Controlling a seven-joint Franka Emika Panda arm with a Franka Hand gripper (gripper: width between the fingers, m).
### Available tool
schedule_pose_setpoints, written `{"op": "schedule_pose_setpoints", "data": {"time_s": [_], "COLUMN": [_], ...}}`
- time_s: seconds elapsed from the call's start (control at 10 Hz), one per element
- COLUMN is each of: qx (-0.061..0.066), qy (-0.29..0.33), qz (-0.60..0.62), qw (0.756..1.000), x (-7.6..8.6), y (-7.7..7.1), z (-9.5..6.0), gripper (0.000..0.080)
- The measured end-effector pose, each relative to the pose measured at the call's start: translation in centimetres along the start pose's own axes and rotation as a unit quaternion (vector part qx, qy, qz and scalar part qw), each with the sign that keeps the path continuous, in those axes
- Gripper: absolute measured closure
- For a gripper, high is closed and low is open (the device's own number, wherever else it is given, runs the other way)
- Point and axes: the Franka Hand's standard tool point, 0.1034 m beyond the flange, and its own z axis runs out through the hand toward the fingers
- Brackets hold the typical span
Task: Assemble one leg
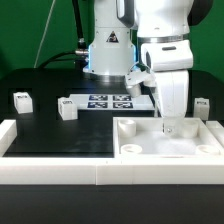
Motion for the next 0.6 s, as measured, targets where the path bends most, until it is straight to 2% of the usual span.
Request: {"op": "schedule_pose_setpoints", "data": {"time_s": [0.3, 0.6], "qx": [-0.001, -0.021], "qy": [0.000, -0.007], "qz": [0.004, 0.041], "qw": [1.000, 0.999], "x": [0.0, 1.1], "y": [0.0, 0.2], "z": [-0.1, -3.7], "gripper": [0.0151, 0.0151]}}
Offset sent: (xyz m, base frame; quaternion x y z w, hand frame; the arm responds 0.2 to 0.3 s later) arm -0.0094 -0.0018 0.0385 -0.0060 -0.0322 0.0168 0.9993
